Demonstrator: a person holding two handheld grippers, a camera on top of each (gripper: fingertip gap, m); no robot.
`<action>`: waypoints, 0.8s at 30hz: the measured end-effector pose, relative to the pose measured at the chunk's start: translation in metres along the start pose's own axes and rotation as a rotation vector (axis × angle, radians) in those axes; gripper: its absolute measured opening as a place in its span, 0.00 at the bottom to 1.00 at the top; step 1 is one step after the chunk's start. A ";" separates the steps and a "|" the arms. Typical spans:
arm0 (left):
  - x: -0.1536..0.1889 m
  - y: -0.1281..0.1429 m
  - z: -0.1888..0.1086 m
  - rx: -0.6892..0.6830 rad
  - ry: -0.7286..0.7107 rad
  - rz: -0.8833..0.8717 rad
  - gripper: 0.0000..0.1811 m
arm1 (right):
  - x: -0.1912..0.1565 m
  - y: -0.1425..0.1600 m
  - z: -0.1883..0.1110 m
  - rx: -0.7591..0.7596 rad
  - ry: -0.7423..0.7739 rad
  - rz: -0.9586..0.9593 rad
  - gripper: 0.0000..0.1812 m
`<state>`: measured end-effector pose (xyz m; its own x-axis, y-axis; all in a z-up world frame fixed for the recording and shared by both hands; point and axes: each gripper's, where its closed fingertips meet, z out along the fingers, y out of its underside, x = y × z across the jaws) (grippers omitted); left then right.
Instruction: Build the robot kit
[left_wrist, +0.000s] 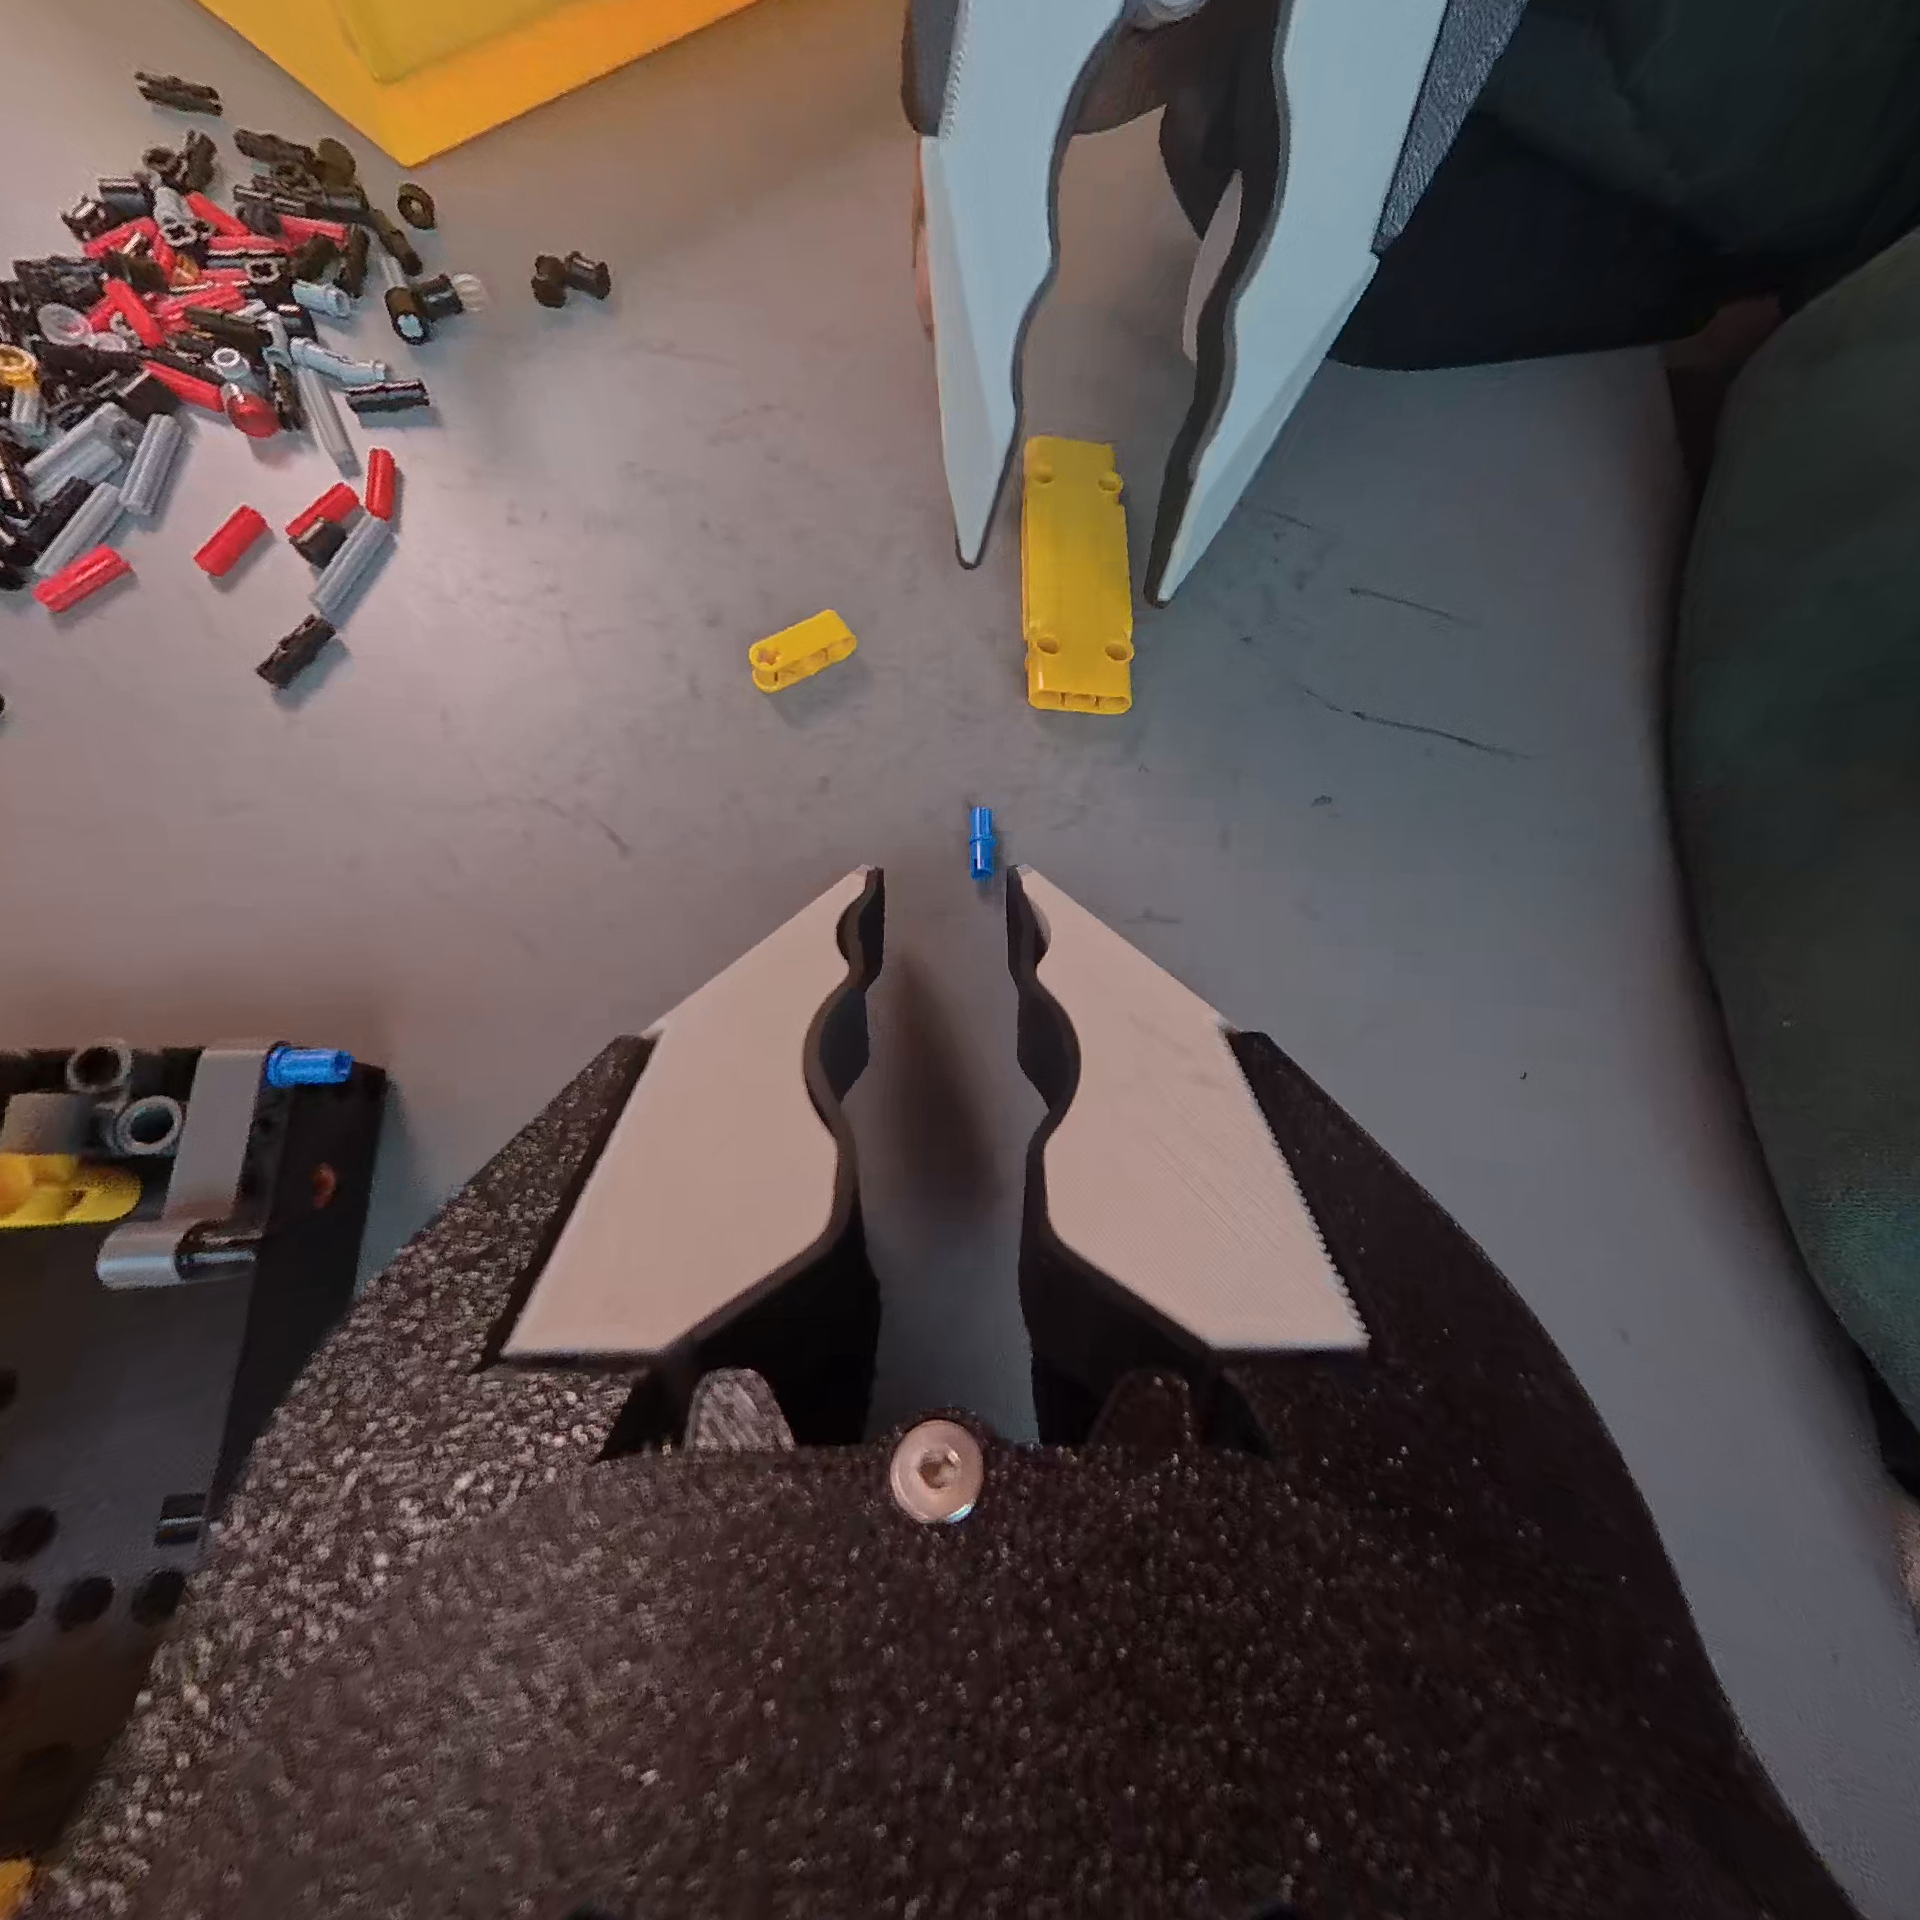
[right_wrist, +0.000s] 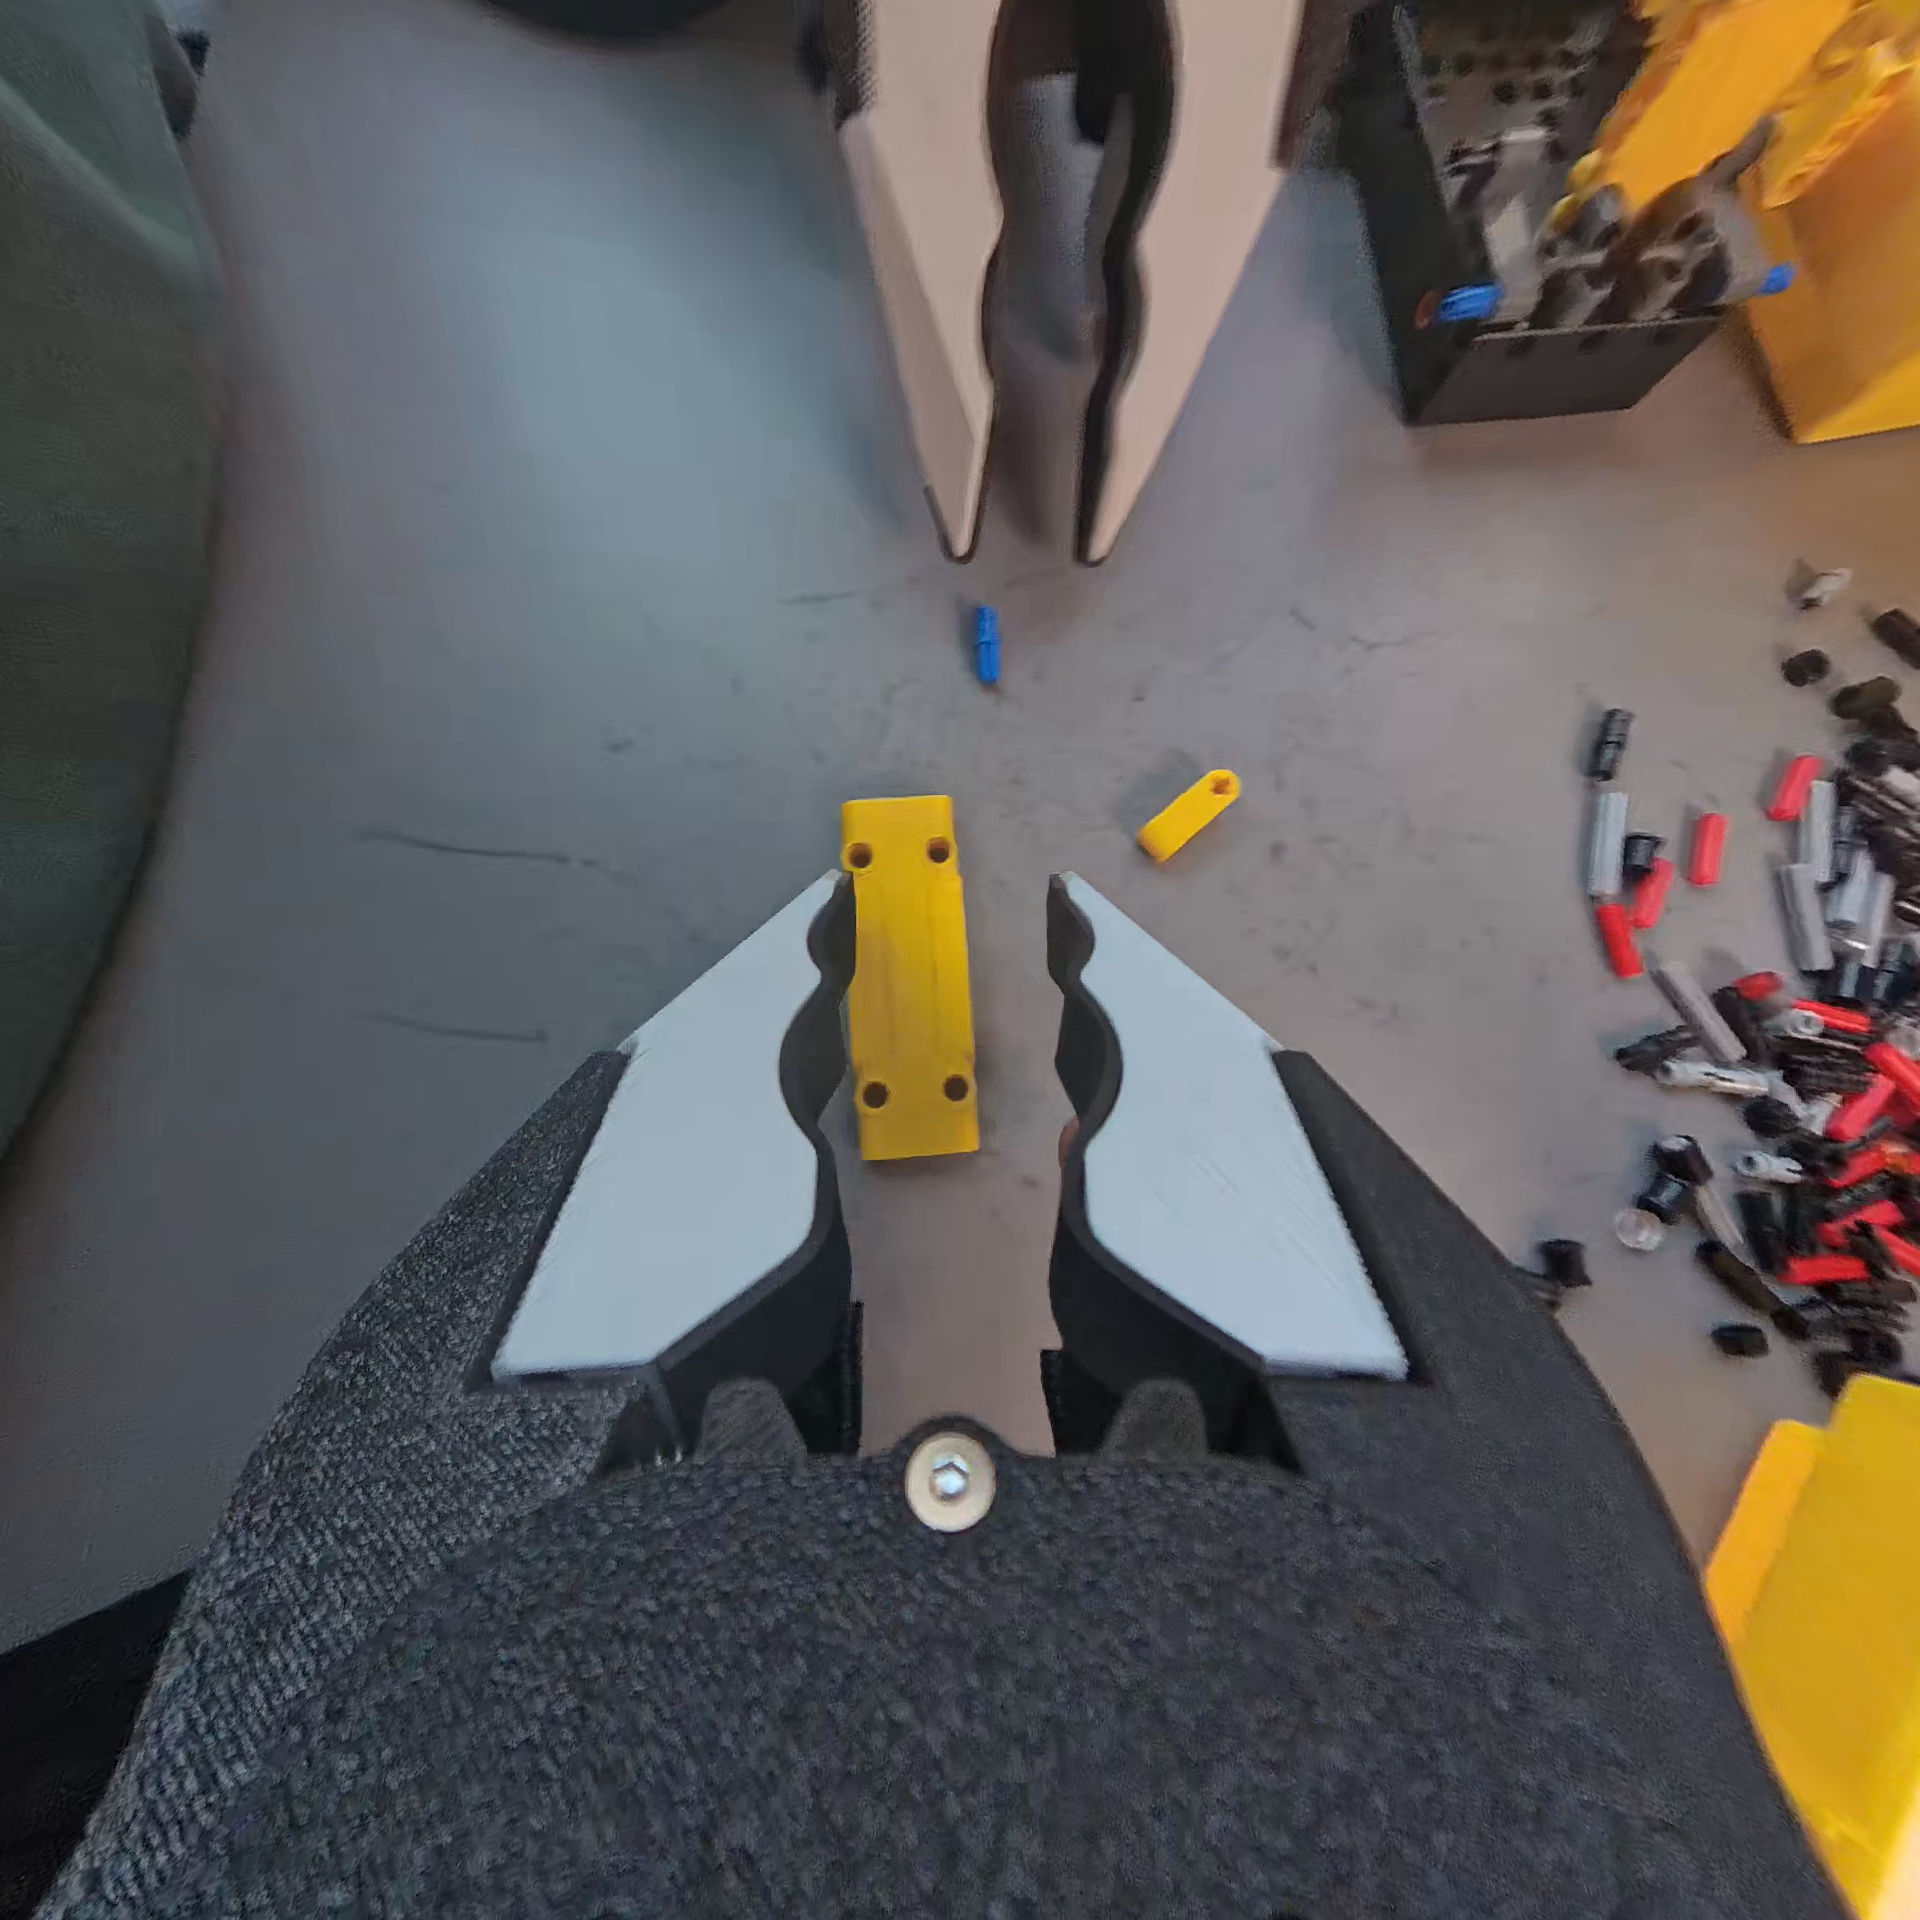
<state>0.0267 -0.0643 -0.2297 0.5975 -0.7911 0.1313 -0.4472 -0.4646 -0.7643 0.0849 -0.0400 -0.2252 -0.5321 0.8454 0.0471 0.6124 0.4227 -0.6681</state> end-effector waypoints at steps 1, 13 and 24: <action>0.002 0.000 0.002 -0.008 -0.001 0.013 0.12 | 0.010 -0.003 -0.003 0.021 0.046 0.026 0.19; -0.010 -0.006 -0.002 0.023 -0.071 -0.013 0.11 | 0.052 -0.003 0.026 -0.023 0.233 0.190 0.04; 0.001 -0.070 -0.048 0.484 0.162 -0.211 0.16 | 0.039 -0.091 -0.019 0.498 0.286 0.004 0.04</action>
<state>0.0271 -0.0517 -0.1460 0.5137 -0.7697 0.3790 0.0510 -0.4135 -0.9091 0.0201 -0.0393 -0.1487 -0.3089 0.9306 0.1964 0.2281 0.2729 -0.9346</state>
